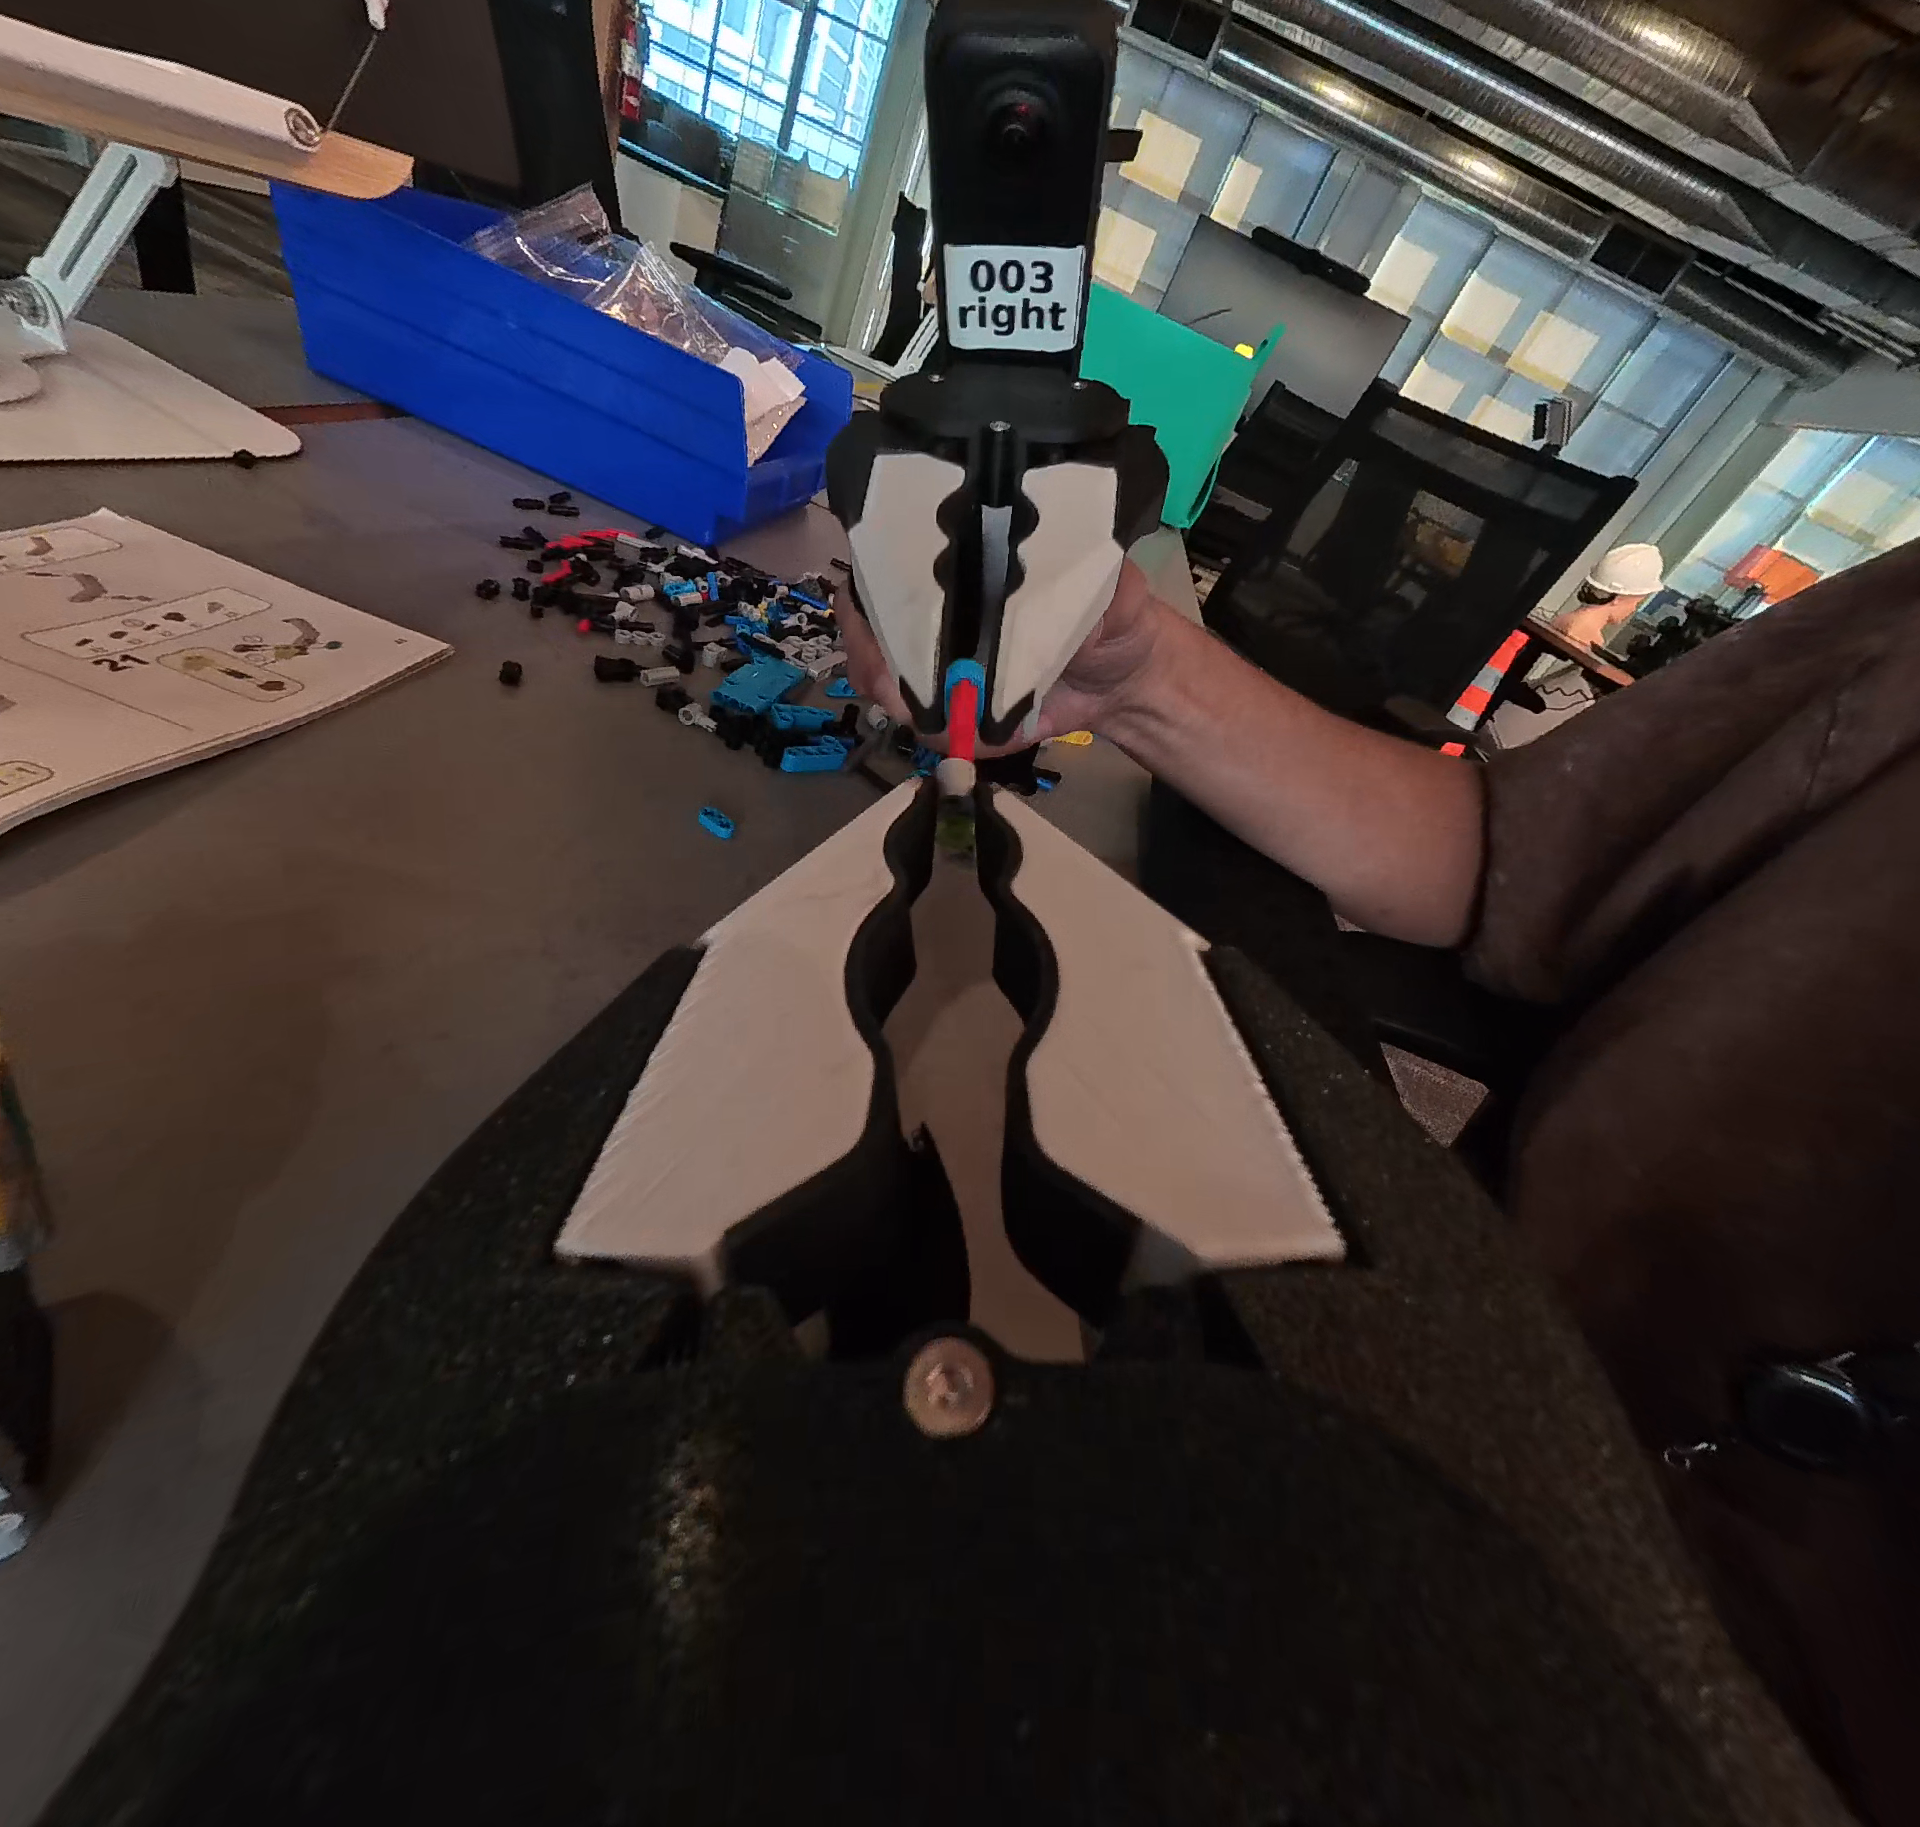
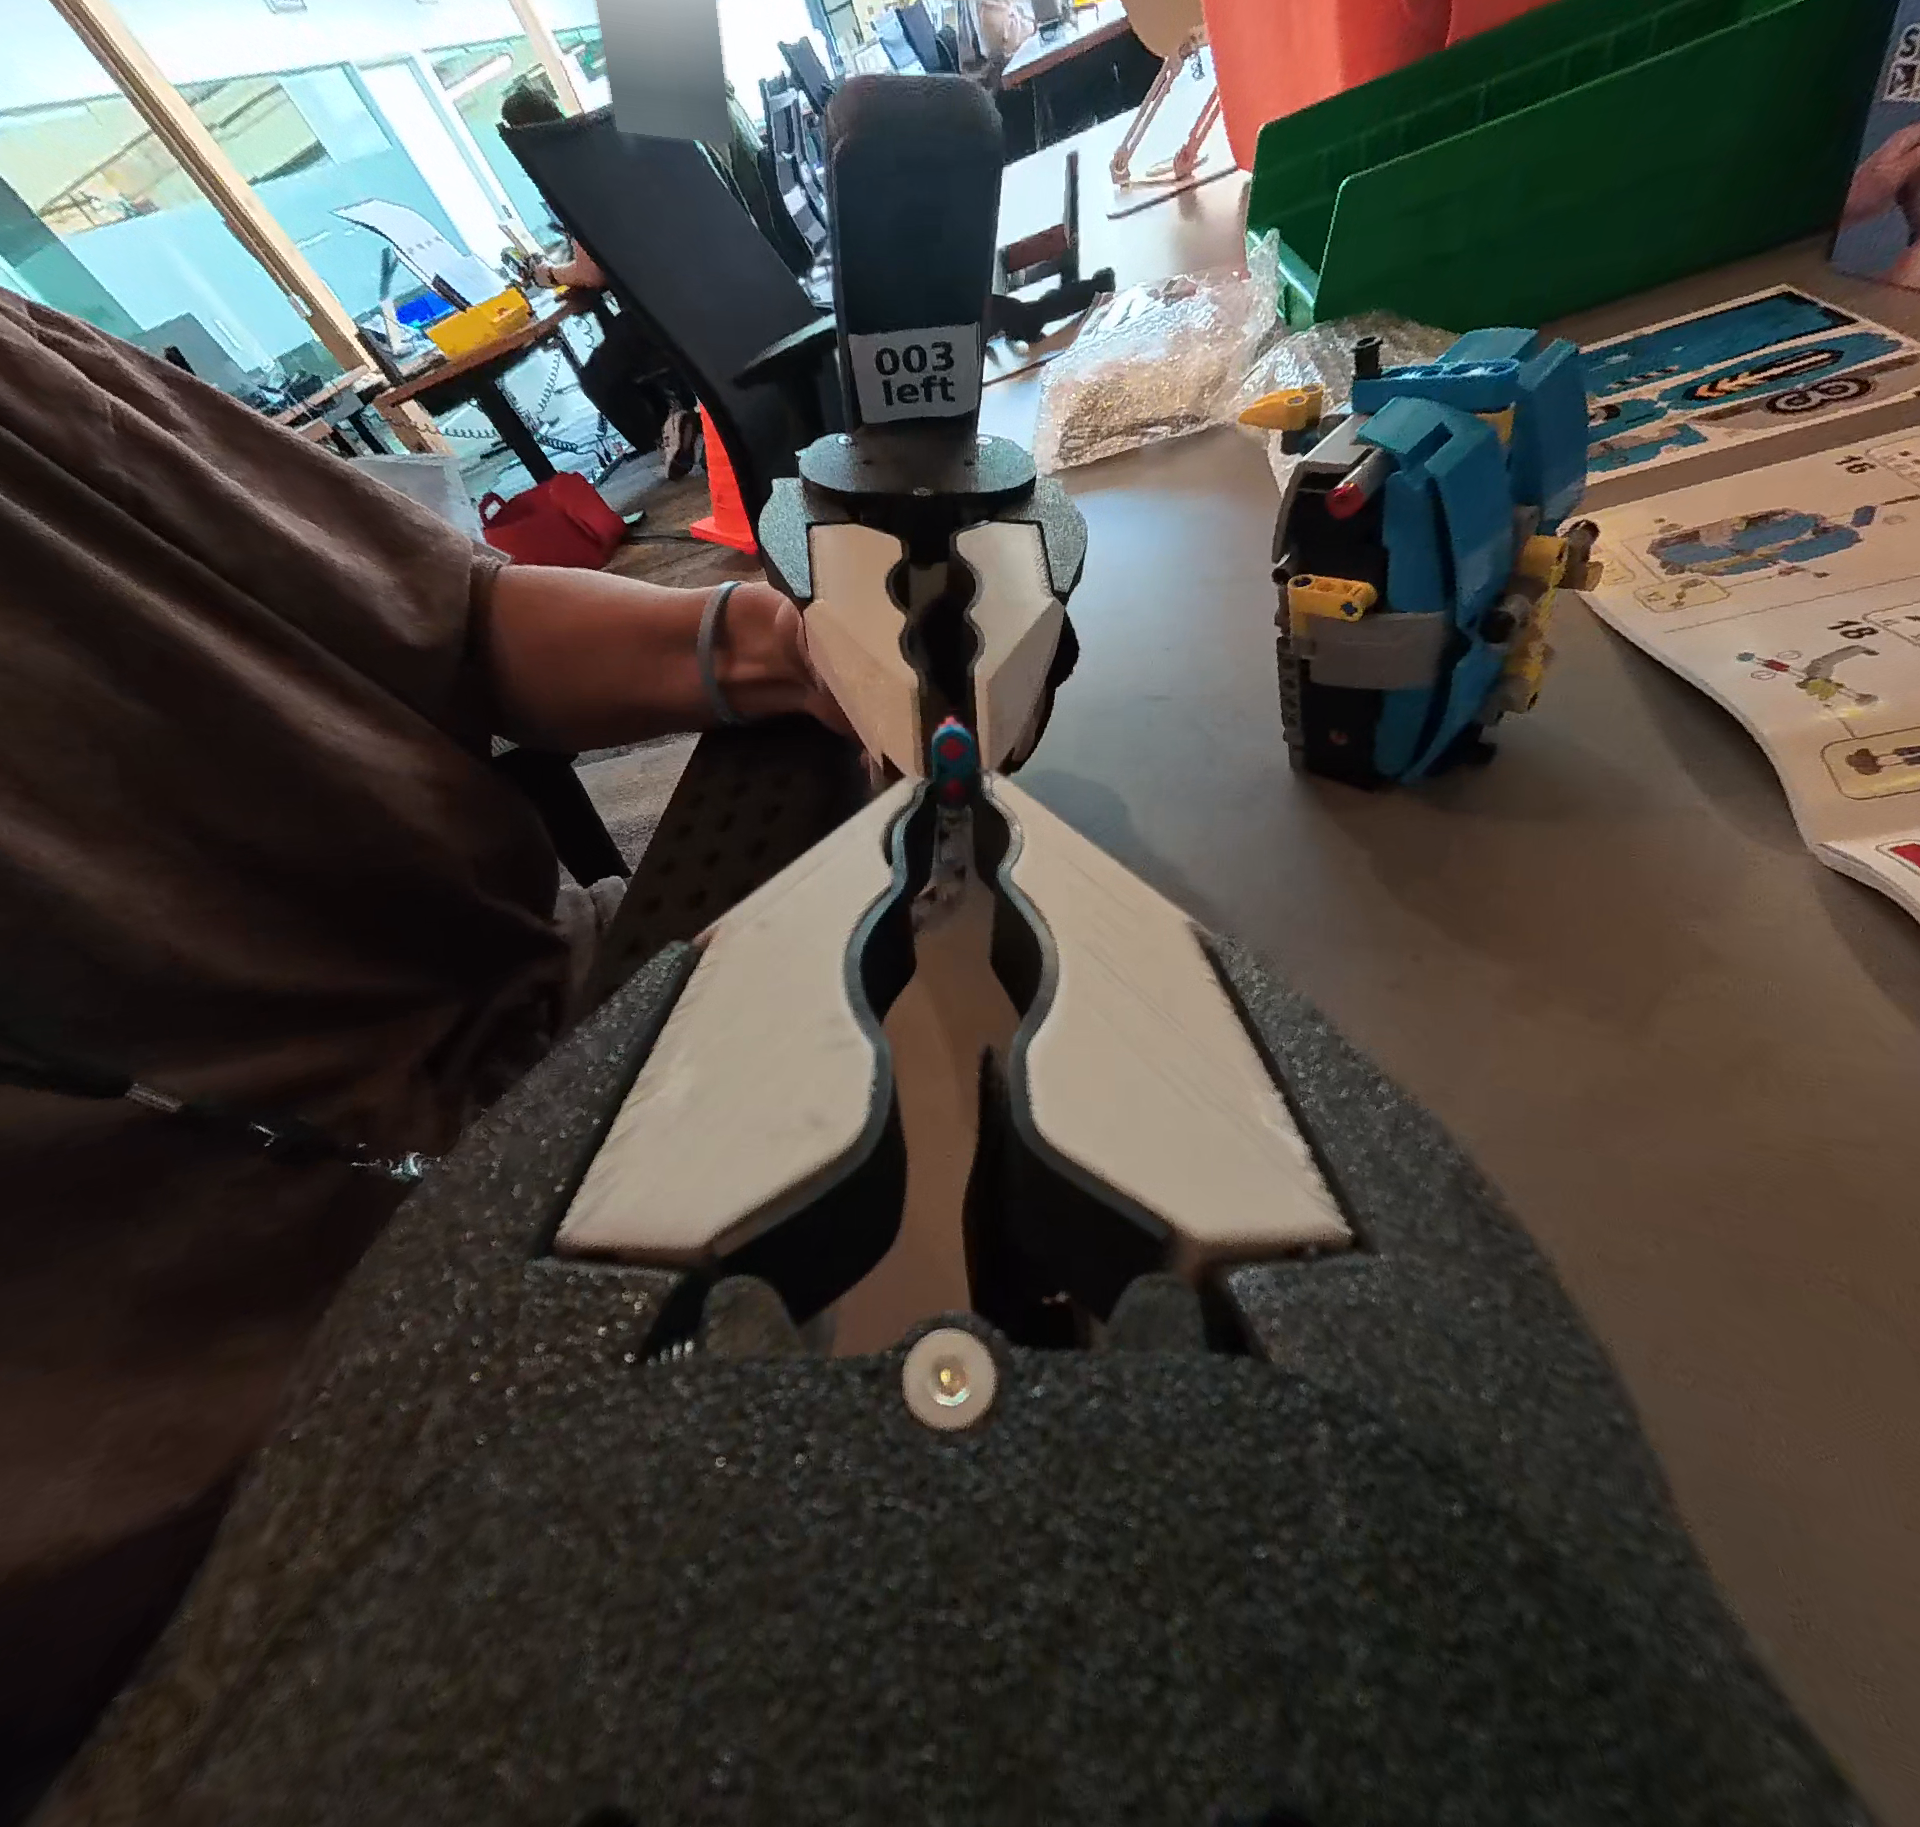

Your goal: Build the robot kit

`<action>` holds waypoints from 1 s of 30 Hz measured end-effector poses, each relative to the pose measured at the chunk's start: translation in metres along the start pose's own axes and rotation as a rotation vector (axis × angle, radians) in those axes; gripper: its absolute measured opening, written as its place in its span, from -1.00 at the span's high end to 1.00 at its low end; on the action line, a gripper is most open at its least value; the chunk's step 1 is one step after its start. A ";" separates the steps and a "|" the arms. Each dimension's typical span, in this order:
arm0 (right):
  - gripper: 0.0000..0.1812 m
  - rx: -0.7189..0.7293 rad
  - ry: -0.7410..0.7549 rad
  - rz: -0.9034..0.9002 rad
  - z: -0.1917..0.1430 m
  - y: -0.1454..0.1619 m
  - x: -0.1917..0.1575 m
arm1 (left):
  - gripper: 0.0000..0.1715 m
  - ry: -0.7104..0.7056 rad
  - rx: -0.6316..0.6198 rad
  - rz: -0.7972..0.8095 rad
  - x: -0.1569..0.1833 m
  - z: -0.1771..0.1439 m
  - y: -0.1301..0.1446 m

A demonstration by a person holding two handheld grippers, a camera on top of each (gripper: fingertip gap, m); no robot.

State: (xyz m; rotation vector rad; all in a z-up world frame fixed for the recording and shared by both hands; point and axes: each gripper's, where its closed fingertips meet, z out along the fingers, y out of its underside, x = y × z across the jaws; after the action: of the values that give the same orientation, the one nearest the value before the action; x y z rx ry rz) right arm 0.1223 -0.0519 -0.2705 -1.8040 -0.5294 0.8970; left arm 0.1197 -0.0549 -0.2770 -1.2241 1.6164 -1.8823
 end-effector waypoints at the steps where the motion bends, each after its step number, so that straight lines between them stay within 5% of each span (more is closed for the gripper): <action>1: 0.92 -0.008 -0.002 0.002 0.000 0.002 0.000 | 0.92 -0.002 -0.002 -0.001 0.000 0.000 0.000; 30: 0.92 -0.356 0.006 -0.036 0.002 0.052 -0.009 | 0.93 -0.023 -0.308 0.180 0.008 0.024 0.055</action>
State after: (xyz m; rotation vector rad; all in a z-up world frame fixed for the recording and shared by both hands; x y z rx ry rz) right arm 0.1127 -0.0775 -0.3153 -2.1077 -0.7526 0.8088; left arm 0.1200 -0.0905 -0.3261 -1.1644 1.9853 -1.5464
